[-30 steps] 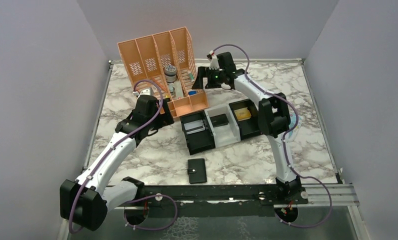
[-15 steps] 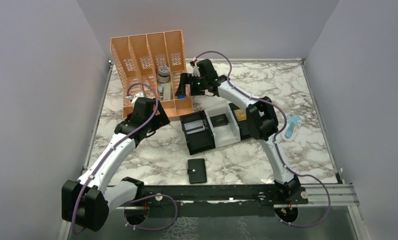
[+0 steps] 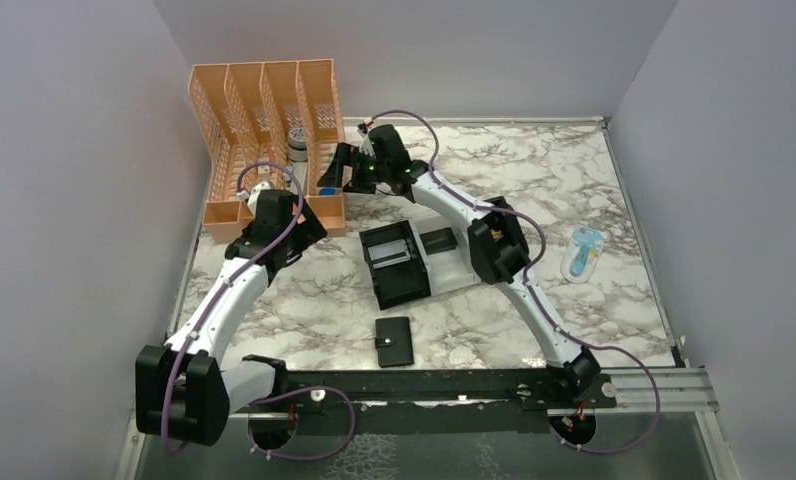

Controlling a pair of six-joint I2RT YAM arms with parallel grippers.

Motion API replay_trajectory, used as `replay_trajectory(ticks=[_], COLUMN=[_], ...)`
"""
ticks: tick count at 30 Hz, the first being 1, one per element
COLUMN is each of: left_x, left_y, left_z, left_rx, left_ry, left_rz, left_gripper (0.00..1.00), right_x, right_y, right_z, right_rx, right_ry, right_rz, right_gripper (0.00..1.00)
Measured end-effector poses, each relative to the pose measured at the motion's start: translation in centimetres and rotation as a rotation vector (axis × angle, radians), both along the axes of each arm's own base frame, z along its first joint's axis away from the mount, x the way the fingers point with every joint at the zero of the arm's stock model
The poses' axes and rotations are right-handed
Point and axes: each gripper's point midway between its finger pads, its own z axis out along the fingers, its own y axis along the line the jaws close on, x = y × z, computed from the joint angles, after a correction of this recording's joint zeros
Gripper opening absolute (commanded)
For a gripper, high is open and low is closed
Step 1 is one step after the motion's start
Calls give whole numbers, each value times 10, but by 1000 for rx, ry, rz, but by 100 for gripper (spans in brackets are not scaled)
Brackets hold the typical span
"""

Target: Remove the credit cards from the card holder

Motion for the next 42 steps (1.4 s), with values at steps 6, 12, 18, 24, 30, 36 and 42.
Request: replay_trajectory(ticks=[6,12,18,24,30,36,42], left_x=[14,38,56,66,73,72,64], left_y=[9,12,23,21,19,15,15], left_z=[-27,-40,-55,-60,-58,-50,-23], left_rx=[-23,-37,-35,-53,-47,-62,-66], left_ry=[19,-3,-13,-30,-43,-56,-110], left_rz=[36,48,67,28,-10,-33,-36], left_gripper=[99,99,99,99,99,99,99], right_x=[-4,-15,-32,-62,-98,-124,-133], right_y=[21,2,-39,-110,-181,-209,-210], right_z=[3,6,47,103,105,63,41], right_rx=[82,37,-48,-178,-330,-469,-504], right_ry=[-19,-37,-139,-317,-397,-338,-278], right_rz=[52,72,58,-55,-138,-82,-32], right_gripper=[96,98,99,99,99,85,71])
